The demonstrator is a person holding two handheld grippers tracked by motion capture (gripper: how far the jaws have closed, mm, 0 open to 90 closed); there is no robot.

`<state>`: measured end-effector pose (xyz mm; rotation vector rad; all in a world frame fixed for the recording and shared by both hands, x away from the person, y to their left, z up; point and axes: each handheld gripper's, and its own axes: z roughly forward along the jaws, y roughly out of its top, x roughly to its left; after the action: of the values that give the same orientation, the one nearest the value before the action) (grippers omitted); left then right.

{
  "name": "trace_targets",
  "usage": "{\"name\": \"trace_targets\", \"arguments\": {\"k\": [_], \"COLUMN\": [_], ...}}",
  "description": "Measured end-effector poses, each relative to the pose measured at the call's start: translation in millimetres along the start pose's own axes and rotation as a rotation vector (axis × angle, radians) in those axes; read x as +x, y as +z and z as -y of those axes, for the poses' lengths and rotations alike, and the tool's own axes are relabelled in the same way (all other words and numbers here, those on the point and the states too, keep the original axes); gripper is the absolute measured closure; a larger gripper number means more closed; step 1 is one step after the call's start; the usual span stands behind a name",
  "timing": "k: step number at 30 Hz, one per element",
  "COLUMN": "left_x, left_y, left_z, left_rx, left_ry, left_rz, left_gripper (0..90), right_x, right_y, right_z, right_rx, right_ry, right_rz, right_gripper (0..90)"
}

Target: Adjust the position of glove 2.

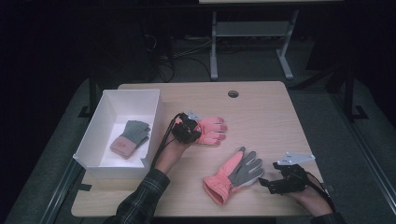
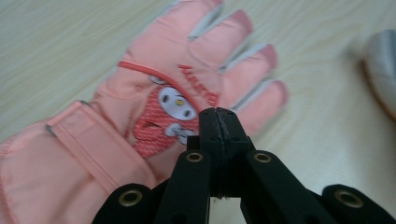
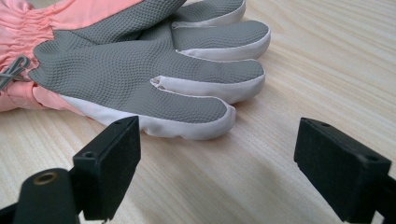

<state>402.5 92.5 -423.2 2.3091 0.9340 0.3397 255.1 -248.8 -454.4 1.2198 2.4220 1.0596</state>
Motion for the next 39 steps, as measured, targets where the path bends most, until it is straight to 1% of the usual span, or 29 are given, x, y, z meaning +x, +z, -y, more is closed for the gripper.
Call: {"name": "trace_targets", "arguments": {"k": [1,4,5,8,9,12,14,15,17,18,19,20,21,22,23,24,25,26,27,28,29,30,31,32,33,35,36,38,39], "left_x": [2.8,4.6,4.7,5.2,5.3,4.4,2.9,1.4,-0.5,-0.7,-0.6,-0.6,-2.0,-2.0,-7.2,-7.2,-7.9,-7.7,-10.2,-14.7,-14.7,-18.6,-24.3,-24.3,-24.8,-19.0,-19.0,-8.1,0.2], "left_y": [4.6,8.5,10.4,16.6,19.5,21.8,22.5,23.8,25.8,26.5,27.6,27.6,31.6,31.6,34.9,34.9,34.5,34.7,35.6,37.1,37.1,39.2,41.4,41.4,40.0,35.3,35.3,29.3,25.9], "left_z": [-0.8,-0.7,-0.3,1.4,1.8,1.1,-0.1,-1.4,-2.3,-2.6,-2.9,-2.9,-4.7,-4.7,-7.9,-7.9,-11.6,-13.4,-15.7,-18.6,-18.6,-21.0,-25.7,-25.7,-30.4,-35.9,-35.9,-42.9,-48.6], "left_rx": [0.007,0.011,0.012,0.017,0.016,0.021,0.013,0.011,0.014,0.013,0.002,0.002,-0.017,-0.017,-0.015,-0.015,-0.014,-0.026,-0.026,-0.018,-0.018,-0.018,-0.012,-0.012,-0.009,-0.017,-0.017,-0.024,-0.032], "left_ry": [0.007,0.004,-0.009,-0.025,-0.034,-0.035,-0.043,-0.047,-0.042,-0.049,-0.071,-0.071,-0.105,-0.105,-0.081,-0.081,-0.086,-0.107,-0.102,-0.083,-0.083,-0.070,-0.043,-0.043,-0.021,-0.021,-0.021,-0.035,-0.036], "left_rz": [-0.012,-0.011,-0.010,0.000,0.016,0.019,0.029,0.049,0.050,0.054,0.073,0.073,0.140,0.140,0.128,0.128,0.149,0.193,0.196,0.189,0.189,0.194,0.187,0.187,0.162,0.131,0.131,0.104,0.077], "left_gripper": [89.7,89.7,89.7,89.8,89.8,89.8,89.8,89.8,89.9,89.9,89.9,89.9,89.9,89.9,89.9,89.9,89.9,89.9,89.9,89.9,89.9,89.9,89.9,89.9,89.9,89.9,89.9,89.9,89.9], "right_x": [-0.5,-0.9,-1.2,-1.1,-0.9,-0.8,-0.9,-1.1,-1.4,-1.4,-1.3,-1.3,-1.2,-1.2,-0.8,-0.8,-0.7,-0.9,-1.4,-1.9,-2.0,-2.0,-1.4,-1.4,-1.4,-1.5,-1.5,-1.5,-0.9], "right_y": [-0.6,-0.7,-0.6,-0.7,-0.6,-0.6,-0.8,-0.9,-0.8,-0.9,-1.0,-1.0,-0.8,-0.8,-0.6,-0.6,-1.9,-2.3,-2.3,-1.9,-1.7,-1.7,-2.4,-2.9,-3.1,-2.9,-2.9,-2.2,-2.3], "right_z": [0.1,0.2,0.4,0.2,0.1,0.0,0.1,0.1,0.0,-0.1,-0.2,-0.2,-0.5,-0.5,-0.8,-0.8,-0.6,-0.6,-0.7,-0.8,-0.7,-0.7,-0.4,-0.6,-0.8,-0.8,-0.8,-0.5,-0.8], "right_rx": [-0.001,-0.002,-0.002,-0.002,-0.002,0.000,-0.002,-0.003,-0.004,-0.004,-0.005,-0.005,-0.005,-0.005,-0.003,-0.003,-0.005,-0.007,-0.010,-0.010,-0.009,-0.009,-0.009,-0.011,-0.014,-0.014,-0.014,-0.009,-0.008], "right_ry": [0.002,0.006,0.005,0.006,0.008,0.007,0.008,0.008,0.007,0.008,0.008,0.008,0.005,0.005,0.007,0.007,0.006,0.008,0.009,0.008,0.008,0.008,0.009,0.006,0.007,0.008,0.008,0.008,0.010], "right_rz": [0.003,0.003,0.003,0.001,0.001,0.001,0.000,0.001,0.002,0.002,0.003,0.003,0.001,0.001,0.001,0.001,0.004,0.002,0.004,0.004,0.003,0.003,0.005,0.004,0.004,0.003,0.003,0.003,0.000], "right_gripper": [14.4,14.4,14.4,14.4,14.4,14.4,14.4,14.4,14.4,14.5,14.4,14.4,14.4,14.4,14.4,14.4,14.5,14.5,14.4,14.4,14.4,14.4,14.4,14.5,14.5,14.4,14.4,14.4,14.5]}}
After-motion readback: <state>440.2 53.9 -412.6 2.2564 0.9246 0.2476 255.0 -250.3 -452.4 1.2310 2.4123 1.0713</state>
